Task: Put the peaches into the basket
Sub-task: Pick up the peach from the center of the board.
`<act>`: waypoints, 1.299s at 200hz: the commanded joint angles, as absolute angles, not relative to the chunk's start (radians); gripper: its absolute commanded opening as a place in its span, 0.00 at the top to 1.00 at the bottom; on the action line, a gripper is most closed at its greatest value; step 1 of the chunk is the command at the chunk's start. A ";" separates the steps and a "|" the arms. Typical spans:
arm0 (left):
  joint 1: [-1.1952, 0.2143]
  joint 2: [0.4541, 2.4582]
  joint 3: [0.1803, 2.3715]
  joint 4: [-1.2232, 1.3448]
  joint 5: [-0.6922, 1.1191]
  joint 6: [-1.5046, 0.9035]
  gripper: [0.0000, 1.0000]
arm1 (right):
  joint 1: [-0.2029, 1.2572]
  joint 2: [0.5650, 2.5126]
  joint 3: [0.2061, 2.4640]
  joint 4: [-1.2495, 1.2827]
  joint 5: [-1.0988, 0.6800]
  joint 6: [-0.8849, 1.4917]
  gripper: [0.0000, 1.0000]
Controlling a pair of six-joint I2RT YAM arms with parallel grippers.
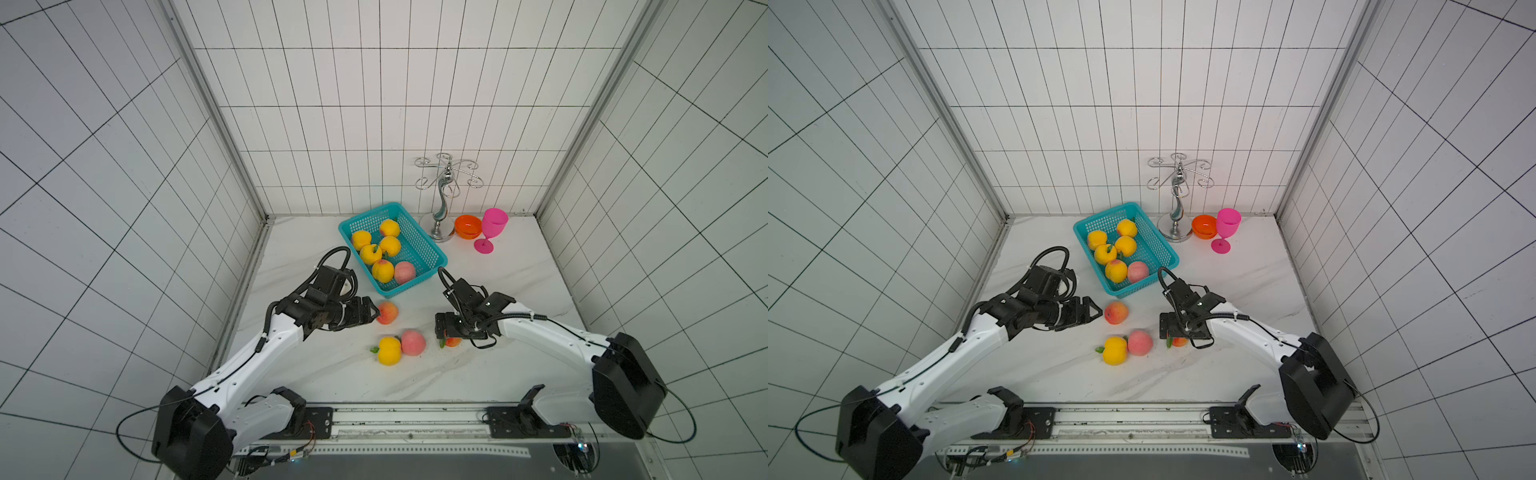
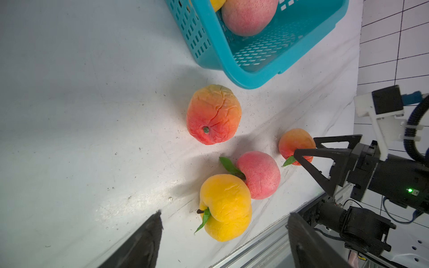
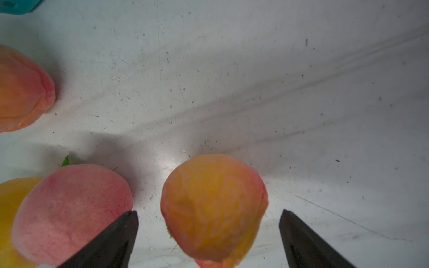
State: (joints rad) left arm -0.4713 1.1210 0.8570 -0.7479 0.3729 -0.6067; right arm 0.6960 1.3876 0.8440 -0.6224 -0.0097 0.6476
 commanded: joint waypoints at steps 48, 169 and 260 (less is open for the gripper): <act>-0.477 1.111 0.822 -0.658 0.424 -0.635 0.19 | 0.708 1.449 0.823 -0.573 -0.015 0.637 0.00; -0.478 1.115 0.818 -0.641 0.419 -0.656 0.23 | 0.708 1.502 0.795 -0.557 -0.015 0.626 0.06; -0.476 1.066 0.804 -0.646 0.389 -0.675 0.24 | 0.707 1.492 0.793 -0.578 -0.020 0.626 0.24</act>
State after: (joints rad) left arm -0.4725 1.1023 0.8219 -0.6613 0.4110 -0.6640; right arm 0.7013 1.4967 0.8162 -0.5560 -0.0181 0.6201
